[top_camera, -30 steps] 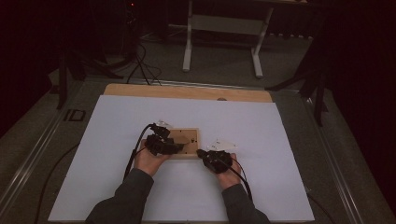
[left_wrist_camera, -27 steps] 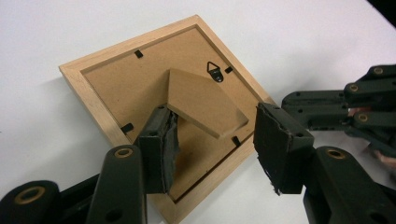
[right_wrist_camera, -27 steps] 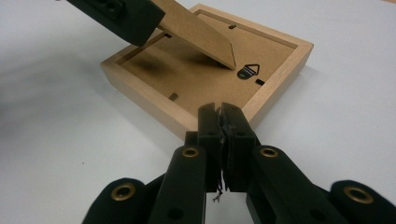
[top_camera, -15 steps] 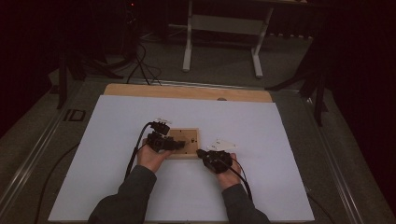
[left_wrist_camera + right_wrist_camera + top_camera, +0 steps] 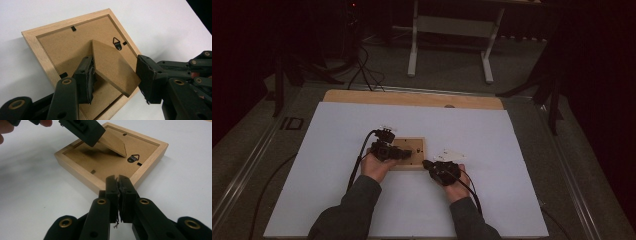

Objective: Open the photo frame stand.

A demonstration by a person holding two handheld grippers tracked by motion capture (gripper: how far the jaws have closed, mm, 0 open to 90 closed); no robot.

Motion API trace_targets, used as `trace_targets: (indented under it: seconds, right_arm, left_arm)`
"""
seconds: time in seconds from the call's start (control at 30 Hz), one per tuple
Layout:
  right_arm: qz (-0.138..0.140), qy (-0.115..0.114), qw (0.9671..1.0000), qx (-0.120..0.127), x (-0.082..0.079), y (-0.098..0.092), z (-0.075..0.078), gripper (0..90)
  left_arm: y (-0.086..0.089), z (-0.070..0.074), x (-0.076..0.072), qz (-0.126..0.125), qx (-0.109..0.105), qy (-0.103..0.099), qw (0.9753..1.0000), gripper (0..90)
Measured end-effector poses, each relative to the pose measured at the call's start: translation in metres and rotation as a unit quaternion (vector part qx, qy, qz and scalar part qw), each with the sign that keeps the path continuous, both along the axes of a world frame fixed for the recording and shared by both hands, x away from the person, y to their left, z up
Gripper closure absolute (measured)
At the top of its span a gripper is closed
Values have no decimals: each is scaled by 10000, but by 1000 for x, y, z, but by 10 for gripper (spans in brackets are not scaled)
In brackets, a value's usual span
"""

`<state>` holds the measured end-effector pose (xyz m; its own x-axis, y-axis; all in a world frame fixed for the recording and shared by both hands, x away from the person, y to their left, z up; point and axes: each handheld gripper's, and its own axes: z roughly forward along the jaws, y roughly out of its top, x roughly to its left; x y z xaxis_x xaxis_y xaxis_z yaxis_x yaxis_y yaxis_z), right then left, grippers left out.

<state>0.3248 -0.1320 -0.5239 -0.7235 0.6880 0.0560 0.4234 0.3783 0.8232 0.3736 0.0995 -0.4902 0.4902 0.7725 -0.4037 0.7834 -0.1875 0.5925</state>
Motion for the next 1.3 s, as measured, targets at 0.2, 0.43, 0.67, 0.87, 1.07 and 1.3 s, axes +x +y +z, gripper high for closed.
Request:
trace_targets:
  seconds: [0.2,0.43,0.67,0.87,1.07,1.3]
  right_arm:
    - [3,4,10000,5,0,0,0,868]
    - [28,14,10000,15,0,0,0,859]
    - [35,14,10000,12,0,1,0,859]
    - [35,9,10000,7,0,1,0,859]
    - [37,3,10000,6,0,1,0,859]
    - [38,8,10000,8,0,1,0,857]
  left_arm:
    - [0,0,2,25,-52,47,10000,501]
    - [3,-2,5,61,-248,154,9996,492]
    - [4,-2,7,100,-329,206,9992,493]
    - [8,1,7,272,-323,192,9989,577]
    - [4,-1,6,236,-270,227,9991,548]
    - [1,-3,6,156,-233,304,9991,532]
